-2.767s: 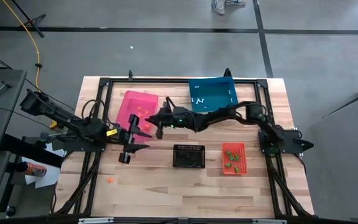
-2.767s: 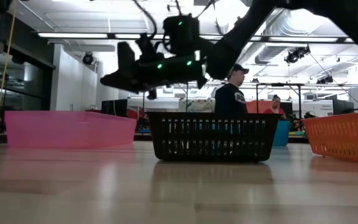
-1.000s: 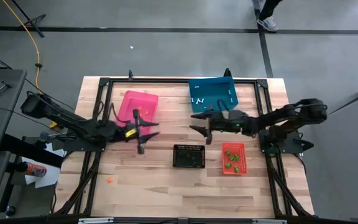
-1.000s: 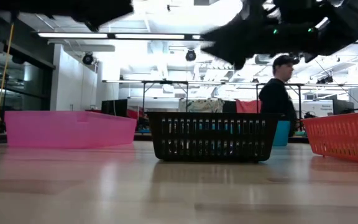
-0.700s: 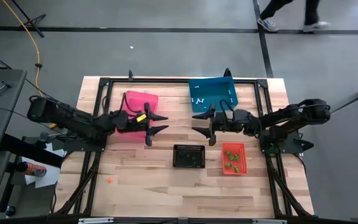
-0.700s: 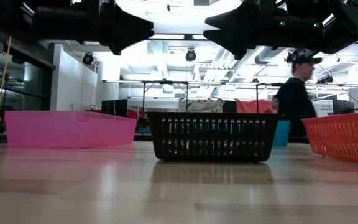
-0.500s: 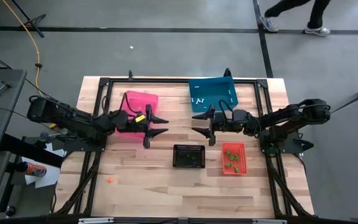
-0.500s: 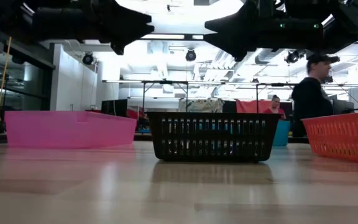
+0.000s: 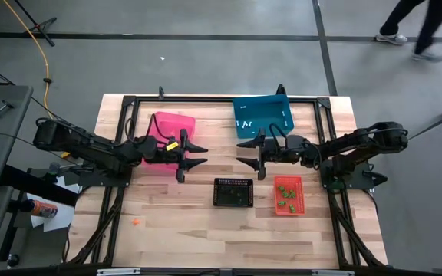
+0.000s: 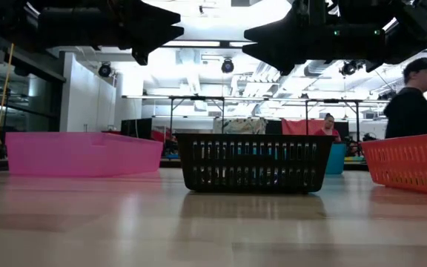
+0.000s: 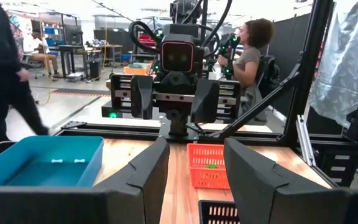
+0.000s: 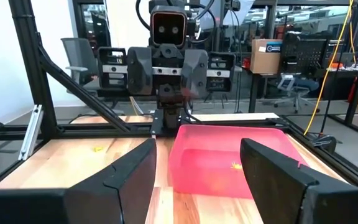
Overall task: Sort Halloween decoration
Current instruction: Put the orange spider toy into the pink bin
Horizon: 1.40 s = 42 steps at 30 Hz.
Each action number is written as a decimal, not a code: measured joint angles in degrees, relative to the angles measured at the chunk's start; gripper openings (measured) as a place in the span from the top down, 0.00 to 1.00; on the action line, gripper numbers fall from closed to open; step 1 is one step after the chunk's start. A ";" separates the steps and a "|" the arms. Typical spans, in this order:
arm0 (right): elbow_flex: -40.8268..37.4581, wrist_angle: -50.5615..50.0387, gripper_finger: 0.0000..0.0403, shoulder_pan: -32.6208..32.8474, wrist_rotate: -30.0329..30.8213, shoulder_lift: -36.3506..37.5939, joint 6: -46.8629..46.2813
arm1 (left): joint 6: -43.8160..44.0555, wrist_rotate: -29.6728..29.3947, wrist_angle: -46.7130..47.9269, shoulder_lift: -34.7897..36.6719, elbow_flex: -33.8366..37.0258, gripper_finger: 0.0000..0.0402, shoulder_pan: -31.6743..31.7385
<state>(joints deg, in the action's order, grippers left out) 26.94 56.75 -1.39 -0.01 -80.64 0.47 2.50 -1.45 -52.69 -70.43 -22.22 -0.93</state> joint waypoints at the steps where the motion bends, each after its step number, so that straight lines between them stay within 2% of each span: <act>1: 0.00 -0.06 0.44 0.00 0.00 -0.02 0.00 | 0.00 0.00 0.00 0.00 0.00 0.64 0.00; 10: 0.00 -0.62 0.44 -0.13 0.12 -0.02 0.00 | -0.06 0.00 0.02 0.00 0.00 0.64 0.00; 21: 0.00 -1.31 0.44 -0.11 2.99 -0.02 0.02 | 0.39 0.00 0.04 0.00 0.00 0.64 0.00; 25: 0.00 -2.16 0.44 -0.11 2.99 -0.02 0.02 | 7.26 2.10 2.03 0.65 -0.02 0.64 -0.56; 29: 0.00 -3.42 0.44 -0.13 3.02 -0.02 0.02 | 18.51 13.59 16.92 4.15 -2.66 0.65 -2.78; 32: 0.00 -3.83 0.44 -0.13 3.02 -0.04 0.61 | 24.67 16.42 30.54 5.18 -6.56 0.65 -8.61; 37: 0.00 -3.76 0.44 -0.13 3.02 -0.04 1.07 | 32.20 11.47 51.10 2.56 -14.76 0.65 -23.62; 42: 0.00 -3.80 0.44 -0.13 3.02 -0.04 1.05 | 47.73 0.91 81.74 -2.80 -24.88 0.65 -37.19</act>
<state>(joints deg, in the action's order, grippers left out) 26.94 52.95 -1.52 3.01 -80.68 1.52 50.24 -0.55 29.05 -73.24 -47.10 -38.12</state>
